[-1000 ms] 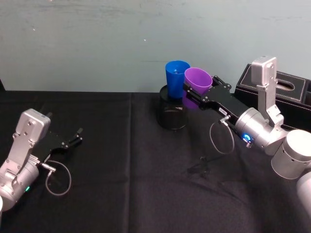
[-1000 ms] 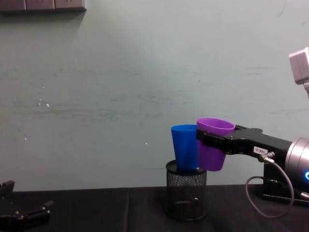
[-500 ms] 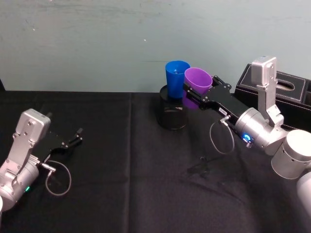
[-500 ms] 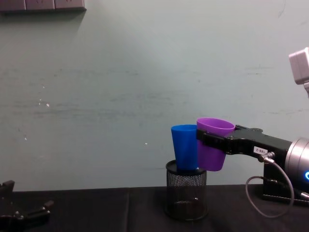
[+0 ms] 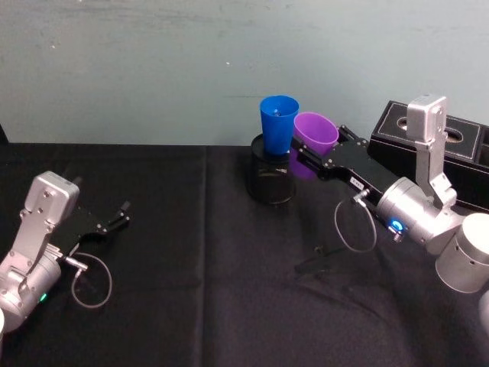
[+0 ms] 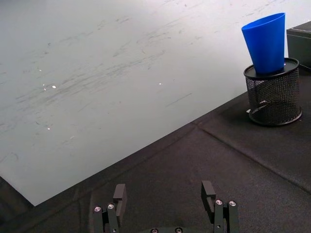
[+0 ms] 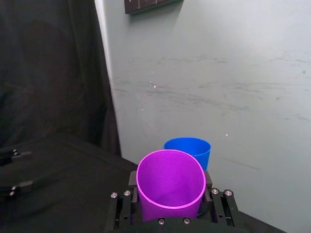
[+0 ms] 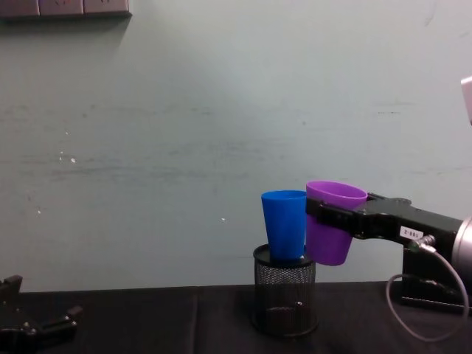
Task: Pick up one cup with a gripper and tap it against the other cup.
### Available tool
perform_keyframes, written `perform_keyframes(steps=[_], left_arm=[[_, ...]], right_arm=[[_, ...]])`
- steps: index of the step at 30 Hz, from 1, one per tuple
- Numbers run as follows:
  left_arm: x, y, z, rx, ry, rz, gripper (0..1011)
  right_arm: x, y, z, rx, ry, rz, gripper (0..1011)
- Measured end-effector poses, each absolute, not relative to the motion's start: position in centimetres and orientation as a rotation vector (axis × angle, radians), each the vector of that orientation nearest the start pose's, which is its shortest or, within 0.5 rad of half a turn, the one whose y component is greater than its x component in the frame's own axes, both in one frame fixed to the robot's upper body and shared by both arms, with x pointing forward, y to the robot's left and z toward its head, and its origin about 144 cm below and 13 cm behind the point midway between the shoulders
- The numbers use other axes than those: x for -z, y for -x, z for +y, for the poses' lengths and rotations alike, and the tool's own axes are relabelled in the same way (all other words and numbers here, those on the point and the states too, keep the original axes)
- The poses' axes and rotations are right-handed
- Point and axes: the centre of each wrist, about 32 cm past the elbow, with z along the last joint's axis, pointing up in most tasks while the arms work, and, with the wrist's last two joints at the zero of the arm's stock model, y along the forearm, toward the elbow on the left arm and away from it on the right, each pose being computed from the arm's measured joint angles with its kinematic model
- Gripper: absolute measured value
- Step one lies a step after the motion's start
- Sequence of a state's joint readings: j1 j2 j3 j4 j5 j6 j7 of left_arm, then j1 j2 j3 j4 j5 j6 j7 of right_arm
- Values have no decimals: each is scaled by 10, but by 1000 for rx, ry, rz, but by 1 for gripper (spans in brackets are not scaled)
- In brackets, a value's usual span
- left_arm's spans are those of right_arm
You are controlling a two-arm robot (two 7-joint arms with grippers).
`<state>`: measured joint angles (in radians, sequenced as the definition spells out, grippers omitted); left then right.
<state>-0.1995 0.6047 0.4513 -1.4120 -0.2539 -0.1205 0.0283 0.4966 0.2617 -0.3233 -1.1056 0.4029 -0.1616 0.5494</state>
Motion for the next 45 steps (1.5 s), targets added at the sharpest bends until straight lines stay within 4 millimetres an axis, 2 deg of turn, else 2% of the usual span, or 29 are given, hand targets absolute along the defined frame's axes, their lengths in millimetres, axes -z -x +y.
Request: perform_keyframes(steps=[18,45], left_arm=[[-1140,-489,310,-1248,-304,-285,1011],[-1140,-489,310,-1248,-304,-285,1011]], right_arm=[[-1166,-556,-264,871,-81,-74,733],[-1163,-527,-277,863,-26,-49,733]])
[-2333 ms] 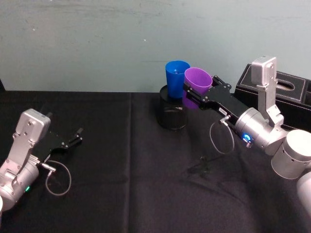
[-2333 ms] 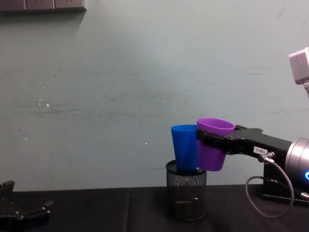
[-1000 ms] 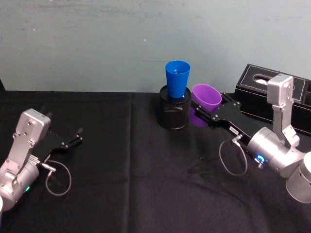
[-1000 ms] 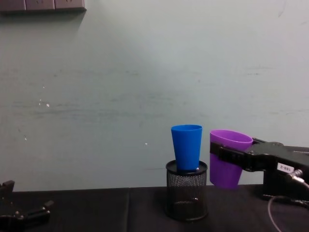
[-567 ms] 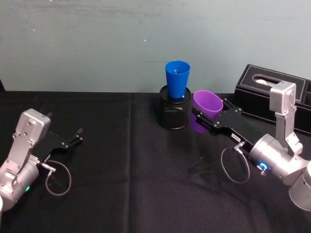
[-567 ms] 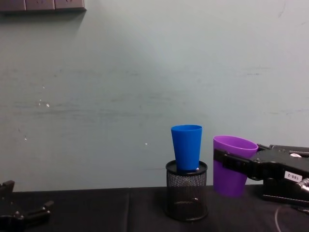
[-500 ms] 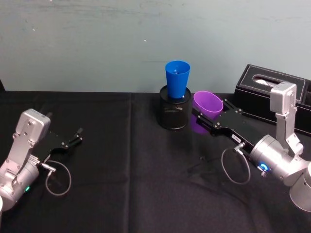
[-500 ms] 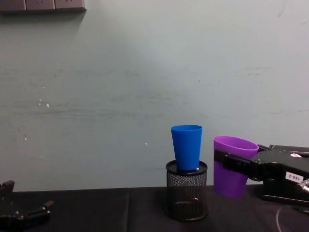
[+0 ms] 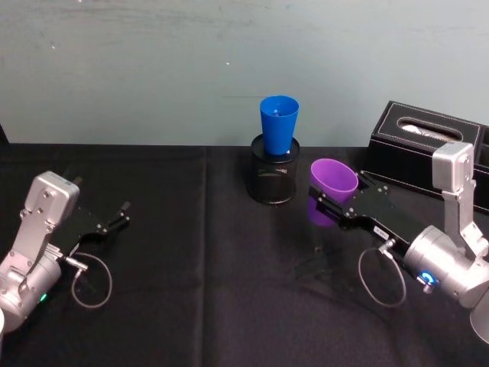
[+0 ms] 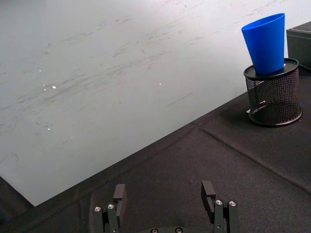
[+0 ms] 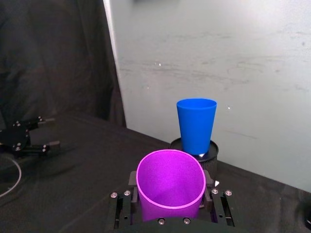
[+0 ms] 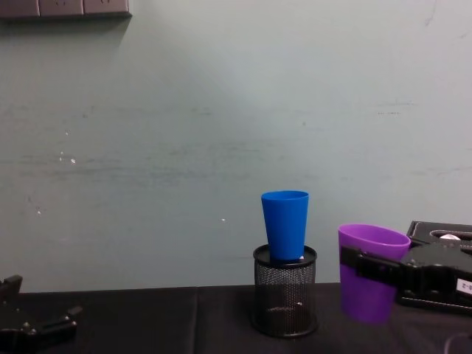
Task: Pick up one cup with a gripper and tap it against the other cup.
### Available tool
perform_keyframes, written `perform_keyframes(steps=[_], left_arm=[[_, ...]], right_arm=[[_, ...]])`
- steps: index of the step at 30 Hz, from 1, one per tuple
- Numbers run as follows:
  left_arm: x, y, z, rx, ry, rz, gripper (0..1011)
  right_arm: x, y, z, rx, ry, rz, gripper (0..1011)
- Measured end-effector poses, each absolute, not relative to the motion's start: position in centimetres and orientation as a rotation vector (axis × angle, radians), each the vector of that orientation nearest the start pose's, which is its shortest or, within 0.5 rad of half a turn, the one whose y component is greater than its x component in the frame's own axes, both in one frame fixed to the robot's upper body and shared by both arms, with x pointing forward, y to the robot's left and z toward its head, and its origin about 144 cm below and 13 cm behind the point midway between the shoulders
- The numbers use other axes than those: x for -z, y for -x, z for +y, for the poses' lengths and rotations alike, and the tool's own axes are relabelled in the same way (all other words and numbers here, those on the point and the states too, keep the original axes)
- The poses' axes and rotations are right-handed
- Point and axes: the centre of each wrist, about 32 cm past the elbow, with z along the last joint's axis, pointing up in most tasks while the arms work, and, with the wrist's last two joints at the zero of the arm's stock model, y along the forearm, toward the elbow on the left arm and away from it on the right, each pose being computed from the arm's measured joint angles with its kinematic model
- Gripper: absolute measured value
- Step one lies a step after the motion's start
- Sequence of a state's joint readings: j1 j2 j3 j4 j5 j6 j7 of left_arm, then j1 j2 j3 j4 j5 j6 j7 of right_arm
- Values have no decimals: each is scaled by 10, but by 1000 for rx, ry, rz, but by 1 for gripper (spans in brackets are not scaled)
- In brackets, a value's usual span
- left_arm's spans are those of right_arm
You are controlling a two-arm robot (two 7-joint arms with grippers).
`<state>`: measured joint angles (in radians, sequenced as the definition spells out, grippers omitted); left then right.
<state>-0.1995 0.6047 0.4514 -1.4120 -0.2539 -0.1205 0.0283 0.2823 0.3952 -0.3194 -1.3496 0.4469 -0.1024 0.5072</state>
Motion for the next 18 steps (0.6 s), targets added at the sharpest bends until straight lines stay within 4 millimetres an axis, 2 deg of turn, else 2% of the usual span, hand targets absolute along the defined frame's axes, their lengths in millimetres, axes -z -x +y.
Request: perform_keyframes(steps=[10,18], left_arm=[[-1140,-489,310,-1248,-304,-285,1011],[-1140,-489,310,-1248,-304,-285,1012]], right_arm=[[-1161,-525,-280,812,9,-36,732],[-1151,-527,-281,789,18,-14,732]])
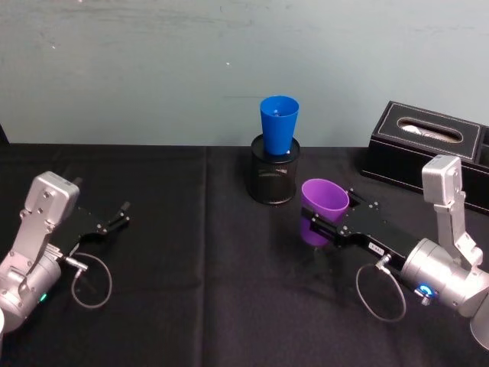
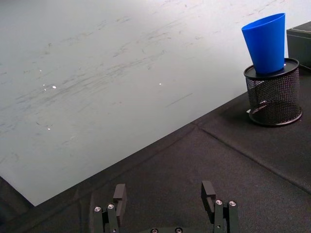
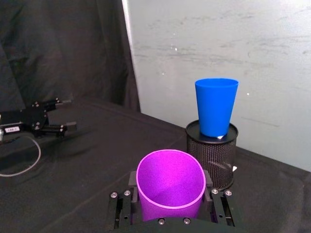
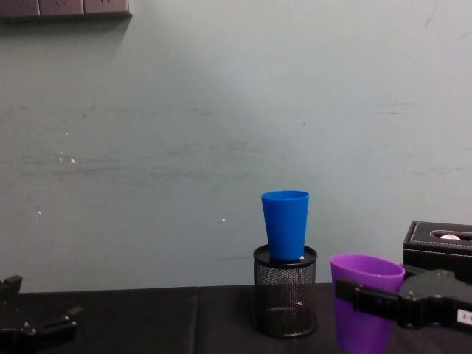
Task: Pick up one cup with a gripper and tap it against the other cup.
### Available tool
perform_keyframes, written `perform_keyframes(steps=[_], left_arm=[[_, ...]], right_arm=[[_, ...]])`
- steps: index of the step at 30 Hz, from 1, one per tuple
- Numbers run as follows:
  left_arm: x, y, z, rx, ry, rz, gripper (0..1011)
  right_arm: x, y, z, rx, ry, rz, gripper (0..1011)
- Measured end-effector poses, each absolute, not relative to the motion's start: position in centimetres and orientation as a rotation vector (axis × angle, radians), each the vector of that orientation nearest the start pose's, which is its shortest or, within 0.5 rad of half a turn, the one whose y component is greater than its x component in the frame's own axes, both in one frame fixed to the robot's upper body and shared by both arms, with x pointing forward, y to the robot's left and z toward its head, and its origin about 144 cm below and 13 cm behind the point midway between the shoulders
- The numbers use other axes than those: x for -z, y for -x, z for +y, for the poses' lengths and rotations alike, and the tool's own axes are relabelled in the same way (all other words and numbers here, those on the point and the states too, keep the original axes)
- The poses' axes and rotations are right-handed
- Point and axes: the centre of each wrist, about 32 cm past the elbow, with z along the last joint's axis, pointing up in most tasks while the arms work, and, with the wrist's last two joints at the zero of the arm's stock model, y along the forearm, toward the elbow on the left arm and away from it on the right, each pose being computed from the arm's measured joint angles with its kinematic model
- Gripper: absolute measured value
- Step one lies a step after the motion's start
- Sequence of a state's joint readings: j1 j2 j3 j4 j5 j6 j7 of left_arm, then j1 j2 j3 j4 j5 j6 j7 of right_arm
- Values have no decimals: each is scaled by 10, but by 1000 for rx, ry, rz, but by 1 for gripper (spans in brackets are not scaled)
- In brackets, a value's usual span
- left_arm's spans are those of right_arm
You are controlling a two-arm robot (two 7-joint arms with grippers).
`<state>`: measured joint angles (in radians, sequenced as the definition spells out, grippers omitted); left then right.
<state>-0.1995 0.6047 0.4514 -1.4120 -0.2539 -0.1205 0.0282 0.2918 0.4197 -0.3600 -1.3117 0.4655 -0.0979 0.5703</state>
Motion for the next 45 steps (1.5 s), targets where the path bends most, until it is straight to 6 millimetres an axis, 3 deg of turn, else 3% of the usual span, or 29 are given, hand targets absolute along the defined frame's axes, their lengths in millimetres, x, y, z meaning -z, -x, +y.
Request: perform_keyframes(steps=[21,45], left_arm=[[-1140,-489,310,-1248,-304,-285,1011],[-1140,-489,310,-1248,-304,-285,1011]], right_arm=[[-1130,-530,-276,742,61,5,733],[-1128,-530,-275,735,71,-11,732]])
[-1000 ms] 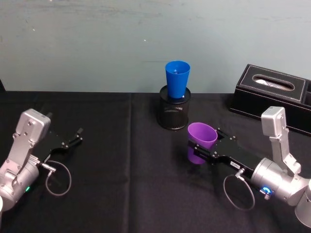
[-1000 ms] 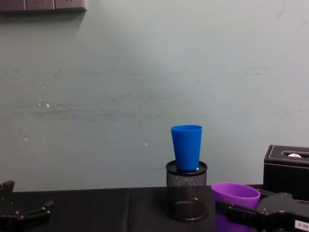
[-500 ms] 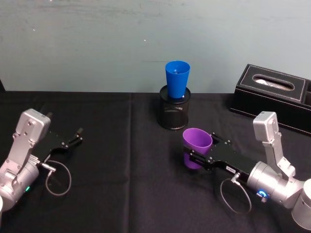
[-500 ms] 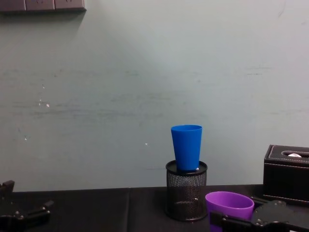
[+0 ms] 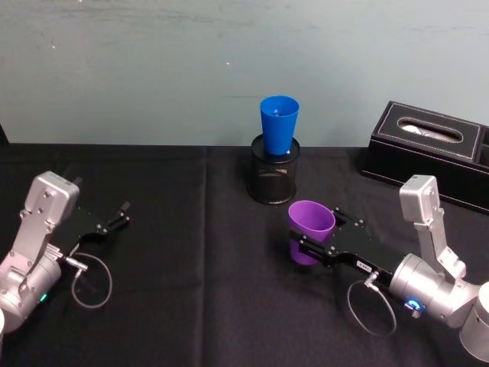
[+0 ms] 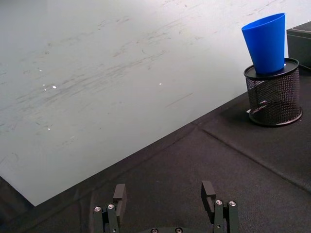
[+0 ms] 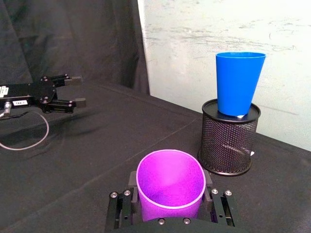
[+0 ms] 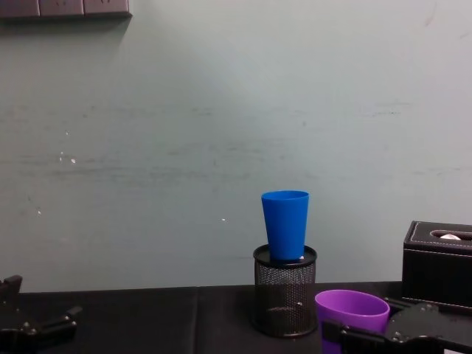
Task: Pick up one cup with a gripper and tap it against the other cup.
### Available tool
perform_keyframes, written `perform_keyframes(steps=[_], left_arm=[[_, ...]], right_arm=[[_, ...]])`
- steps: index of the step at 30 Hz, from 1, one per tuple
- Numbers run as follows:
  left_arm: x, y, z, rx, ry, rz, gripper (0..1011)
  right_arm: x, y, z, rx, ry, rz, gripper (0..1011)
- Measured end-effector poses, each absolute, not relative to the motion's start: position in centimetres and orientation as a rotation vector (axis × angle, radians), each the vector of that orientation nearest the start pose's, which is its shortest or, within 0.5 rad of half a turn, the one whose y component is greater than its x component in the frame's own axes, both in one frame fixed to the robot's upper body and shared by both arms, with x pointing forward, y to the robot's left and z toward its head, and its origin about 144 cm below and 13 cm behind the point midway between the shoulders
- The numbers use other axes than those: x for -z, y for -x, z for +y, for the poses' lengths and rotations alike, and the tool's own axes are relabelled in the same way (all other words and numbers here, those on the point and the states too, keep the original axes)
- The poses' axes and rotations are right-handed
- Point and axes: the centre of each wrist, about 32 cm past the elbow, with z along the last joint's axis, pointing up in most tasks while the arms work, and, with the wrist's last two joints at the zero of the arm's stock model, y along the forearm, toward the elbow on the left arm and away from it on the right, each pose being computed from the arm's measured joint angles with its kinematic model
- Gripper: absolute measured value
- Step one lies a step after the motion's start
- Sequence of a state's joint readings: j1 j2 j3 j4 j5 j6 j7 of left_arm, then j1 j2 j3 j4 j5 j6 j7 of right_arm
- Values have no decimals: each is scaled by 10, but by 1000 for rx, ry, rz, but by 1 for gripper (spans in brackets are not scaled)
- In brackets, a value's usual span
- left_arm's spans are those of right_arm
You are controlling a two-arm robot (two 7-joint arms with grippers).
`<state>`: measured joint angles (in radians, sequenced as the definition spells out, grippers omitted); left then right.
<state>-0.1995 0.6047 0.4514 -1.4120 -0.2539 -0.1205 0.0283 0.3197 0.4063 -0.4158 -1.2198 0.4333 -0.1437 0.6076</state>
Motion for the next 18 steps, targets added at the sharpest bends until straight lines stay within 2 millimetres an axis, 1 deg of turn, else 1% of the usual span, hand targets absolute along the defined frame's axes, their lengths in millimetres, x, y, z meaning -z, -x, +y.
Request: perform_keyframes(steps=[8,18], left_arm=[[-1140,-489,310,-1248,-304,-285,1011],[-1140,-489,310,-1248,-304,-285,1011]], right_arm=[[-1129,-530,-275,733,74,-20,733],[-1125,-523,-279,747,96,-39,733]])
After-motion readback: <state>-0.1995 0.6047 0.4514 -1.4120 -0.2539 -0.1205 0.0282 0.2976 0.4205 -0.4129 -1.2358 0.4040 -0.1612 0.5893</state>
